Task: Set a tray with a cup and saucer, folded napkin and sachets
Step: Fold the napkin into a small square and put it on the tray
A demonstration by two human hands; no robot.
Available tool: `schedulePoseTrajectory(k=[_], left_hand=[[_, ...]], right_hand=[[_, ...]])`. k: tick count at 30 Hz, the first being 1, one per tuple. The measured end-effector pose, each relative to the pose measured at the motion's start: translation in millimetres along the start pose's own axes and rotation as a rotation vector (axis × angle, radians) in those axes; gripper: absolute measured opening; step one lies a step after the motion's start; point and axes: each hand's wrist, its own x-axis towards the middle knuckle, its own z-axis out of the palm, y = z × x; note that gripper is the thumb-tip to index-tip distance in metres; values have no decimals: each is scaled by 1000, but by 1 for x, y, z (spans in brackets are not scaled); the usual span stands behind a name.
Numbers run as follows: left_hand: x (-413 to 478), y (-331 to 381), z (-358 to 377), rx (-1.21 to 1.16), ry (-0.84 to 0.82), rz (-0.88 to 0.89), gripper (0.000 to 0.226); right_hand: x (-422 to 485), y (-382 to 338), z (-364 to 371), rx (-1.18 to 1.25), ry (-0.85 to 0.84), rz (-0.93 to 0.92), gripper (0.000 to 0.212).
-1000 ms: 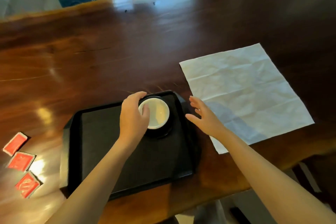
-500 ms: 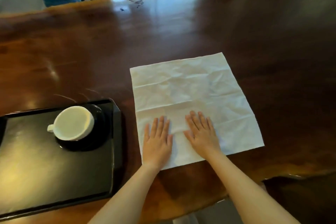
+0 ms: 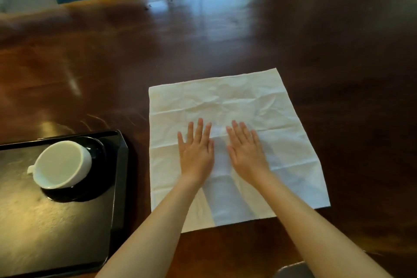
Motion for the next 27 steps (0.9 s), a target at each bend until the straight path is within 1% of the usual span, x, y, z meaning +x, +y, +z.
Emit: schedulePoseTrajectory(k=[2, 4, 7, 10, 13, 15, 17, 20, 22, 24, 26, 27], left_hand=[[24, 1, 9, 54, -42, -69, 50], [31, -14, 13, 116, -28, -76, 52], [36, -44, 9, 133, 31, -137, 56], [40, -64, 6, 182, 33, -165, 61], [45, -66, 2, 178, 8, -154, 61], [40, -65, -5, 125, -22, -130, 60], [18, -66, -16, 100, -51, -24, 61], [-53, -67, -29, 184, -137, 318, 68], [-101, -73, -29, 273, -192, 483, 71], [-131, -82, -29, 342, -227, 528, 73], [-143, -85, -33, 377, -235, 517, 69], [-143, -84, -35, 380, -223, 524, 64]], right_hand=[[30, -19, 13, -50, -52, -55, 53], [44, -6, 18, -100, -36, -51, 54], [56, 42, 8, -131, 21, 59, 57], [60, 89, -5, -145, 29, 194, 58], [54, 111, -17, -129, 23, 242, 58], [45, 113, -28, -130, -14, 225, 59], [22, 107, -40, -124, -71, 158, 63], [-42, 91, -48, -191, -123, -118, 70], [-86, 79, -48, -265, -144, -266, 73], [-114, 73, -46, -359, -223, -311, 76], [-126, 69, -44, -556, -371, -350, 66], [-129, 71, -41, -640, -413, -413, 61]])
